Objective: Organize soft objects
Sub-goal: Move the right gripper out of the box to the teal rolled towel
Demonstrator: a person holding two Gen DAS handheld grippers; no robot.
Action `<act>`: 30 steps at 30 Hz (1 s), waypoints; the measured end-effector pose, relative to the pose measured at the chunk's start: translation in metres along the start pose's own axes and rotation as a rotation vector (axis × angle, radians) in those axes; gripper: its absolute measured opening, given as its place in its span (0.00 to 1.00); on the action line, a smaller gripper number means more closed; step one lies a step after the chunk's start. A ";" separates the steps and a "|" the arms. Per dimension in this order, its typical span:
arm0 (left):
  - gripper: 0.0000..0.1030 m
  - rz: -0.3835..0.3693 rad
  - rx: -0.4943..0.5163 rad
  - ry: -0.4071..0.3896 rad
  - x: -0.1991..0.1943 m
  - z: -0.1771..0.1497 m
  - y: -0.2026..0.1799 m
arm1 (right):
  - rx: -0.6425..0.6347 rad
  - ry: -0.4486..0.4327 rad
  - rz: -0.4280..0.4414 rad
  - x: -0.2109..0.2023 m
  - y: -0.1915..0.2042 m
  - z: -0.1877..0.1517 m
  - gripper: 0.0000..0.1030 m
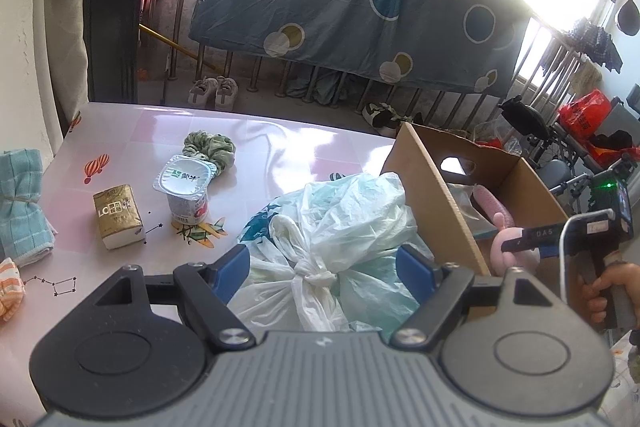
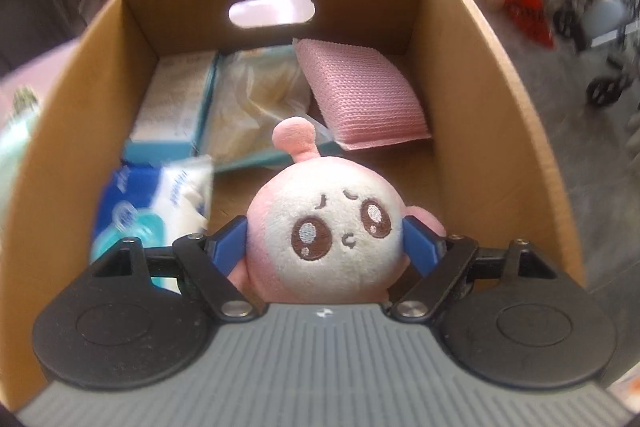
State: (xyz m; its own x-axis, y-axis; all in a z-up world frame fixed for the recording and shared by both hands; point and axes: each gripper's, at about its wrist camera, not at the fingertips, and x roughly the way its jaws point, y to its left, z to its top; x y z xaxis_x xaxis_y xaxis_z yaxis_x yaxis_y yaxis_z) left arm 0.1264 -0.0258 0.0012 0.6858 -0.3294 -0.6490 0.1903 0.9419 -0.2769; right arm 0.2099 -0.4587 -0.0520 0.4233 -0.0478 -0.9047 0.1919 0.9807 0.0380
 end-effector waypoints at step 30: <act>0.79 0.545 0.027 -0.198 -0.048 -0.021 0.078 | -0.051 -0.262 0.485 -0.109 0.112 0.009 0.88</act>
State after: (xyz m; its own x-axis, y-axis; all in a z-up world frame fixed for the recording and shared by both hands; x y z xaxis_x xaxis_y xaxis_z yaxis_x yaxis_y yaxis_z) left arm 0.0938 0.0625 -0.0039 0.8075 0.2195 -0.5475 -0.2109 0.9743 0.0795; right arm 0.1937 -0.3451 0.0546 0.6603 0.3721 -0.6523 -0.1200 0.9097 0.3975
